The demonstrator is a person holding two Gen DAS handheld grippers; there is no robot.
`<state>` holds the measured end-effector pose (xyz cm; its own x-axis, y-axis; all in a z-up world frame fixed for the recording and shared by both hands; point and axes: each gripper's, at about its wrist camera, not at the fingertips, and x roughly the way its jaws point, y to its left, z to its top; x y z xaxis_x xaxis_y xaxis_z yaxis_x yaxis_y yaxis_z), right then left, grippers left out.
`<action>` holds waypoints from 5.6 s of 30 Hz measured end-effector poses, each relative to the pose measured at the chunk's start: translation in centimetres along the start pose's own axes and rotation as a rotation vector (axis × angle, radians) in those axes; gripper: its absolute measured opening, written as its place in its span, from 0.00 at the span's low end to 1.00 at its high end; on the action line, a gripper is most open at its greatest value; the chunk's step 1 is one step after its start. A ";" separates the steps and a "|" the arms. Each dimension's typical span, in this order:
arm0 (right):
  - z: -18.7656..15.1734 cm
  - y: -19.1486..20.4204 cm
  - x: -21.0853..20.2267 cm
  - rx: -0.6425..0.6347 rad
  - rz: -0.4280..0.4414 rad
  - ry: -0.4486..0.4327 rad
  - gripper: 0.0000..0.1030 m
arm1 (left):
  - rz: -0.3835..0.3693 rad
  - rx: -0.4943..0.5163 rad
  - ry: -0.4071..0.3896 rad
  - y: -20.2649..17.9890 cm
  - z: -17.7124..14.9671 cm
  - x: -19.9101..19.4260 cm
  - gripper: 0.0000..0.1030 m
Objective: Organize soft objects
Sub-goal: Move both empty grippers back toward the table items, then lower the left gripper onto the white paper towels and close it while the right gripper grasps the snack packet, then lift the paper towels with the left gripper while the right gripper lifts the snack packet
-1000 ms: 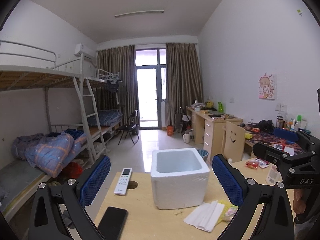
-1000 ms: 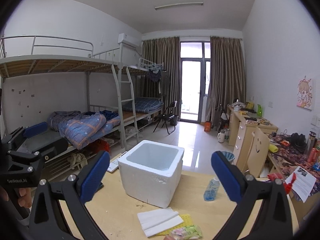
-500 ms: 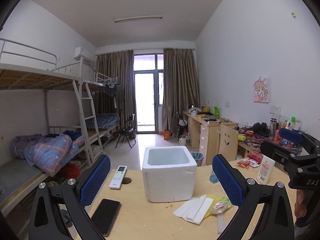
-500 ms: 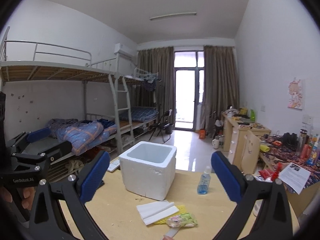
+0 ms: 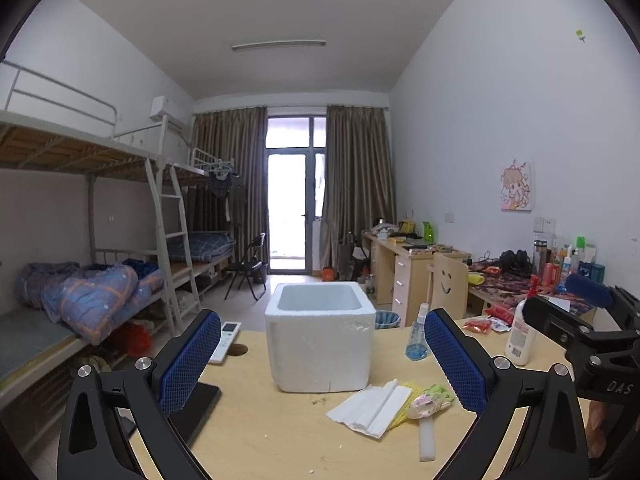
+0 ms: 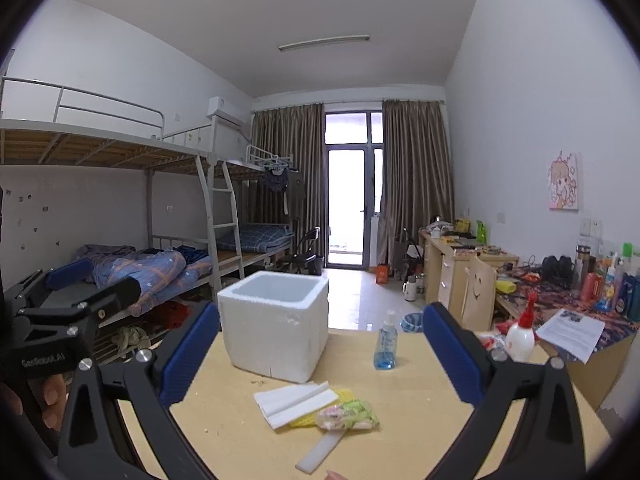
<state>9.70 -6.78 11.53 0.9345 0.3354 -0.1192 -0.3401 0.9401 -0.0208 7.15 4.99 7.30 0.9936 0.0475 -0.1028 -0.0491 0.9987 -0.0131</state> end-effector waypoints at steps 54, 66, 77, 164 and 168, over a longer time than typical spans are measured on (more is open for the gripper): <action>-8.9 -3.6 4.6 0.021 -0.078 0.320 1.00 | -0.113 0.024 0.343 -1.6 -10.6 7.5 0.99; -9.0 -4.3 7.0 0.073 -0.041 0.409 0.99 | -0.176 0.074 0.482 -2.5 -10.5 11.1 0.99; -9.4 -4.7 9.3 0.075 -0.023 0.498 0.99 | -0.241 0.114 0.559 -2.8 -11.3 15.1 0.94; -6.1 -4.1 10.5 0.055 0.008 0.602 0.48 | -0.459 -0.035 0.443 0.3 -6.6 11.3 0.06; -5.1 -3.7 9.6 0.044 0.021 0.563 0.48 | -0.438 -0.022 0.402 0.1 -5.6 10.0 0.06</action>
<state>19.39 -7.37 5.37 0.7232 0.2815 -0.6307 -0.3416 0.9394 0.0276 16.51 5.49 0.75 0.8053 -0.3837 -0.4520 0.3504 0.9230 -0.1594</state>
